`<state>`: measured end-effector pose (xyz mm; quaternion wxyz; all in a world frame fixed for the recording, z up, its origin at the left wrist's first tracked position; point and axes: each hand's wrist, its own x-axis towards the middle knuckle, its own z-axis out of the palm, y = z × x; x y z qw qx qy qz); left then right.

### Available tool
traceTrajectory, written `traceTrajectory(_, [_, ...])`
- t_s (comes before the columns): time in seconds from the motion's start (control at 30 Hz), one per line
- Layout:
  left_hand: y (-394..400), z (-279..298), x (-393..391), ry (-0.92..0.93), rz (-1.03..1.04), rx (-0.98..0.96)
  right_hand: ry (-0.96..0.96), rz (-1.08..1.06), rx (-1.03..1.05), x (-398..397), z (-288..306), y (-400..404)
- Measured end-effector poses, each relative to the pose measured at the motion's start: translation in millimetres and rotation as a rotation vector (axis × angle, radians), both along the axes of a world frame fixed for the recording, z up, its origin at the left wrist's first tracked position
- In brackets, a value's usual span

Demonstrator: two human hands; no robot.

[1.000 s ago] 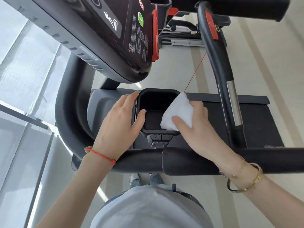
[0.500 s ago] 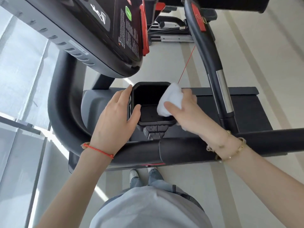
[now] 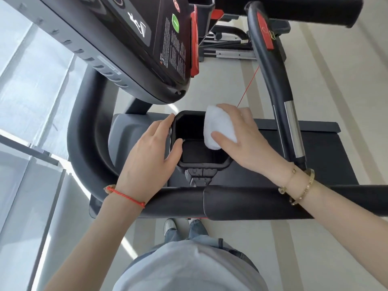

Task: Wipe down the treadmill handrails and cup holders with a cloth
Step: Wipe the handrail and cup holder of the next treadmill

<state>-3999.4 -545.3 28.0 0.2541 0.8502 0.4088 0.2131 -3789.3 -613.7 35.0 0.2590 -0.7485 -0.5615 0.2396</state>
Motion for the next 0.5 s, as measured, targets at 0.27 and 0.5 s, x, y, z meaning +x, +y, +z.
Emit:
traceTrajectory(0.27, [0.4, 1.1, 1.4, -0.033, 0.018, 0.001, -0.331, 0.655, 0.020, 20.5, 17.9, 68.2])
traceTrajectory(0.5, [1.0, 2.1, 1.6, -0.010, 0.069, -0.001, -0.527, 0.847, 0.177, 35.3, 17.2, 60.3])
